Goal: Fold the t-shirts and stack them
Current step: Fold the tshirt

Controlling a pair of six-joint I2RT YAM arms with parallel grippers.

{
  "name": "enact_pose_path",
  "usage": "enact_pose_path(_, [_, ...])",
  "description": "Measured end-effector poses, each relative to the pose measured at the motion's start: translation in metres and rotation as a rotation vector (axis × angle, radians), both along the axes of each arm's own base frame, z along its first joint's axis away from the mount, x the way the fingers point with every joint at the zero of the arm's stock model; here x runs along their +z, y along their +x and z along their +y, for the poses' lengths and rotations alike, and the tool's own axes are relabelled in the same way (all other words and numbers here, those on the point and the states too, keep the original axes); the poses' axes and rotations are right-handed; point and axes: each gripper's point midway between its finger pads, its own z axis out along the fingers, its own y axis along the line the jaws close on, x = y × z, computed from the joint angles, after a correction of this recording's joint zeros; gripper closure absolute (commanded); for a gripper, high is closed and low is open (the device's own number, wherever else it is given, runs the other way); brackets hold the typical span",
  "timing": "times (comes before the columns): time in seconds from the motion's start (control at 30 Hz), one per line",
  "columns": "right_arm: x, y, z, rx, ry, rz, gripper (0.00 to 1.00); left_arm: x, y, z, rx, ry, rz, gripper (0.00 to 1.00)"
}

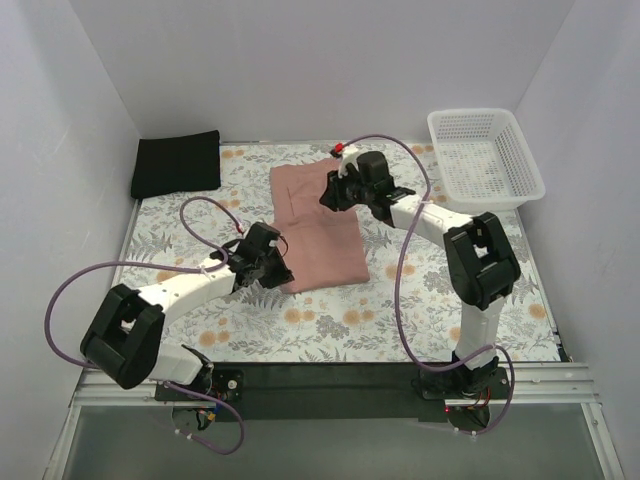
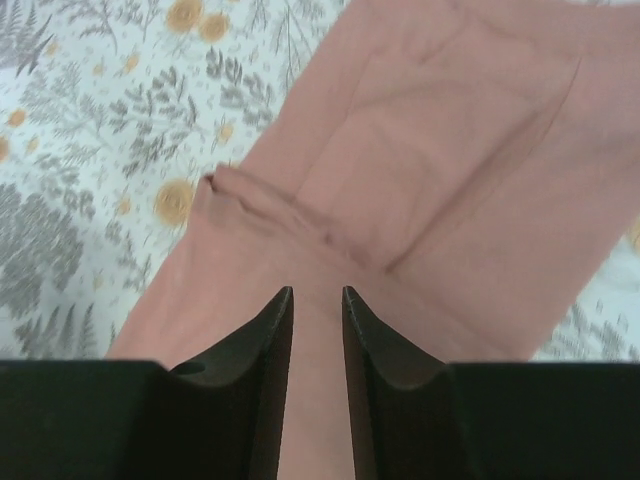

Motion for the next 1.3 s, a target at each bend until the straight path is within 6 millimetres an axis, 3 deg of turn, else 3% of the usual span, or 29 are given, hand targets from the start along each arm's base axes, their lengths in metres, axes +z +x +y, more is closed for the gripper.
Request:
enact_pose_path(0.1, [-0.013,-0.021,-0.024,0.016,0.059,0.117,0.67,0.029,0.027,0.006,0.055,-0.041,-0.088,0.93])
enact_pose_path(0.2, [-0.024,-0.023,-0.050,-0.006,0.103,0.202,0.66,0.051,0.066,0.016,0.113,-0.099,-0.170,0.95])
enact_pose_path(0.27, [-0.028,-0.025,-0.060,-0.011,0.129,0.248,0.66,0.055,0.090,0.022,0.139,-0.128,-0.200,0.97])
enact_pose_path(0.4, [-0.028,-0.019,-0.060,0.015,0.191,0.289,0.66,0.032,0.139,0.021,0.156,-0.176,-0.173,1.00])
enact_pose_path(0.47, [-0.036,-0.009,-0.056,0.027,0.212,0.307,0.66,0.014,0.154,0.020,0.157,-0.189,-0.147,1.00])
enact_pose_path(0.6, [-0.069,0.007,-0.054,0.022,0.224,0.372,0.66,-0.024,0.170,0.022,0.164,-0.197,-0.080,1.00])
enact_pose_path(0.7, [-0.097,0.013,-0.059,-0.002,0.226,0.437,0.67,-0.026,0.184,0.022,0.161,-0.229,-0.083,1.00])
enact_pose_path(0.87, [-0.101,0.027,-0.072,-0.016,0.269,0.458,0.67,-0.027,0.191,0.024,0.152,-0.266,-0.085,1.00])
enact_pose_path(1.07, [-0.098,0.026,-0.088,-0.050,0.278,0.466,0.68,-0.013,0.186,0.028,0.139,-0.264,-0.082,0.85])
enact_pose_path(1.17, [-0.080,-0.002,-0.089,-0.038,0.295,0.486,0.67,0.021,0.179,0.027,0.122,-0.279,-0.133,0.82])
enact_pose_path(1.3, [-0.033,-0.046,-0.074,0.050,0.347,0.461,0.68,0.080,0.151,0.020,0.067,-0.315,-0.239,0.82])
